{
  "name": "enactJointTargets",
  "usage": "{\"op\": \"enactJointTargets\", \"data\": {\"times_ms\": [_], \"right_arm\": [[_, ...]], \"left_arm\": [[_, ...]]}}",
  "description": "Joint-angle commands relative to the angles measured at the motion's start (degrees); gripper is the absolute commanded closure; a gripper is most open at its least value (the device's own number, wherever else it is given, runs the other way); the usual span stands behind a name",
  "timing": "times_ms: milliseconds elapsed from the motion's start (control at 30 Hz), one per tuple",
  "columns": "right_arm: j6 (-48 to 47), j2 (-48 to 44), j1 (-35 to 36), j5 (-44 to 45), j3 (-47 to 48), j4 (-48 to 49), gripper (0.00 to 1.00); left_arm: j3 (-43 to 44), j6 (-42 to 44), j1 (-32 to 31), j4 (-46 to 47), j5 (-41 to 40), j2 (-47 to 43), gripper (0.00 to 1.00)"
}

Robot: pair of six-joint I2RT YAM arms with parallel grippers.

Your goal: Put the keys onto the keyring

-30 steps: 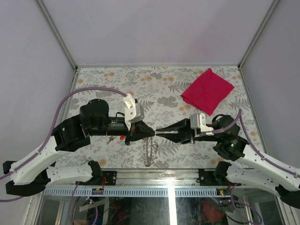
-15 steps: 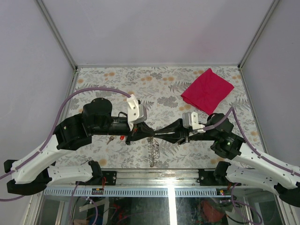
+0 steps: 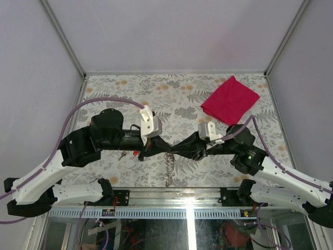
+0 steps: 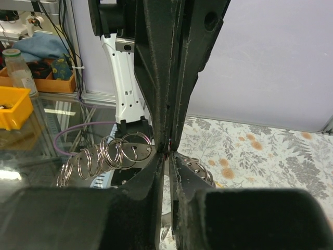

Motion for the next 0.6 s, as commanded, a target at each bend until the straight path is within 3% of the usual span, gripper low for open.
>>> {"op": "enactJointTargets", "data": {"times_ms": [0,67,200,367,567], "right_arm": [[2.6,0.7,0.2,-1.3,2.1,7.2,0.93],[2.7,0.7,0.2,-1.4,1.4,8.9,1.00],[1.0,-0.7,0.2,-3.2,-2.2,15.7,1.00],[-9.5,-3.0,0.3,-6.5,-7.7,22.6,1.00],[-14.6,-3.5,0.2,-9.1,-12.8,35.9,1.00]], "left_arm": [[1.9,0.7,-0.3,2.0,-0.2,-0.5,1.00],[1.8,0.7,-0.2,2.0,-0.2,-0.7,1.00],[1.4,0.2,-0.2,3.4,-0.8,-1.6,0.99],[-3.7,-3.5,-0.2,12.8,-4.1,-7.2,0.79],[-10.0,-8.3,-0.2,21.0,-7.3,-13.7,0.76]]}}
